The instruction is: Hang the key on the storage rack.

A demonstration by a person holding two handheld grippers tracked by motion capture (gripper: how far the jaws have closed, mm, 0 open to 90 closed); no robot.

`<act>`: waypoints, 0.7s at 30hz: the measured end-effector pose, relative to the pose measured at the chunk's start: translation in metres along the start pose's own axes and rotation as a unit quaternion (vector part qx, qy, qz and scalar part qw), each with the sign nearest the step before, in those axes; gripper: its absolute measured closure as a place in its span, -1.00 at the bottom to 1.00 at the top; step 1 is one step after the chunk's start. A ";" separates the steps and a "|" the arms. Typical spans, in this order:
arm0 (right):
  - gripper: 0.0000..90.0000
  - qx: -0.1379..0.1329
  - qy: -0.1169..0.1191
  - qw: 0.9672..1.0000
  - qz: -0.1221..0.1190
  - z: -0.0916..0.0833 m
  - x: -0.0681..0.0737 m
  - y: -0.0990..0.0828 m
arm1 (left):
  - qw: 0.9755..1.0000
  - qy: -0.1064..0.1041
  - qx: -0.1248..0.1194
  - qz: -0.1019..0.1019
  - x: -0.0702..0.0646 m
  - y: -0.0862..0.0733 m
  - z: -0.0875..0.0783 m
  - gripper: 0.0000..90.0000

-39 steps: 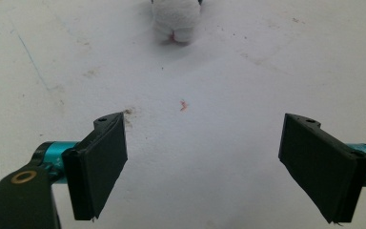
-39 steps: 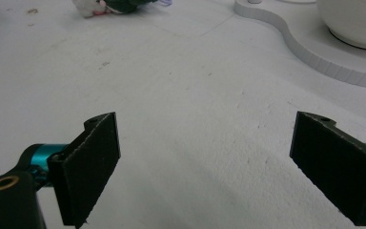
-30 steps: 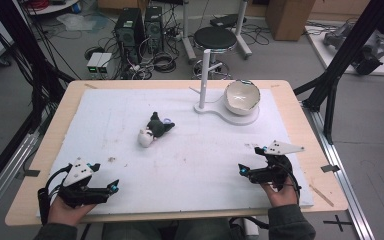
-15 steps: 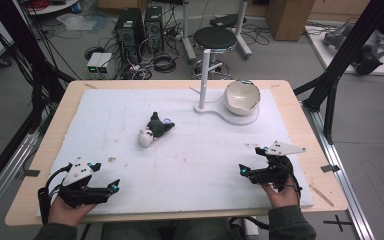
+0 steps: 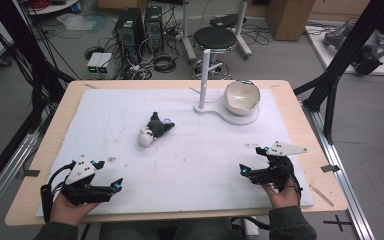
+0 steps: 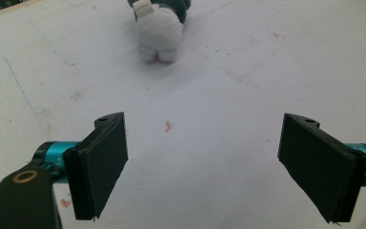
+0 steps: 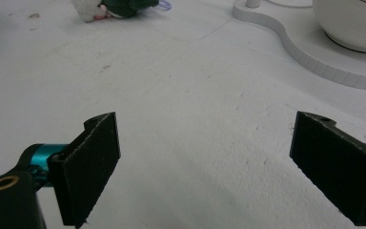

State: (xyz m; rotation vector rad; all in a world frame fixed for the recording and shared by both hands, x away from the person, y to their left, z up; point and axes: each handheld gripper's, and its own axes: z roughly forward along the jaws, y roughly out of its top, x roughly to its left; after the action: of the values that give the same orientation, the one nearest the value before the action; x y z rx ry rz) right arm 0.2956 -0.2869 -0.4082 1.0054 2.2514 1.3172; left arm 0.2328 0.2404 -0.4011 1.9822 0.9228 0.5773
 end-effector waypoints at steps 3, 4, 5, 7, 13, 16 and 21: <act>-0.80 -0.002 0.001 1.000 -0.003 0.000 0.000 0.001 | 1.000 -0.003 -0.003 0.000 -0.001 0.004 0.001 -0.61; -0.80 0.000 0.001 1.000 0.000 -0.001 0.000 0.001 | 1.000 -0.004 -0.002 0.001 -0.001 0.006 0.001 -0.61; -0.80 -0.002 0.001 1.000 0.001 -0.001 0.000 0.001 | 1.000 -0.006 -0.001 0.004 -0.001 0.007 0.002 -0.61; -0.80 -0.003 0.001 1.000 0.001 -0.001 0.000 0.001 | 1.000 -0.007 0.001 0.007 -0.001 0.011 0.003 -0.61; -0.80 -0.009 0.002 1.000 0.006 -0.004 -0.001 0.001 | 1.000 -0.010 -0.005 0.007 0.000 0.026 0.008 -0.61; -0.80 -0.010 0.003 1.000 0.005 -0.005 -0.002 0.001 | 1.000 -0.014 -0.005 0.009 0.000 0.034 0.012 -0.61; -0.80 -0.011 0.002 1.000 0.004 -0.006 -0.002 0.000 | 1.000 -0.022 0.000 0.013 0.001 0.047 0.022 -0.60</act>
State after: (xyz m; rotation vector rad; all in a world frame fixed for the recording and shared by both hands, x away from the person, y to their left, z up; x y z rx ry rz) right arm 0.2938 -0.2921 -0.4055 1.0074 2.2335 1.3452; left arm 0.2660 0.2129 -0.3732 2.0010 0.8716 0.5463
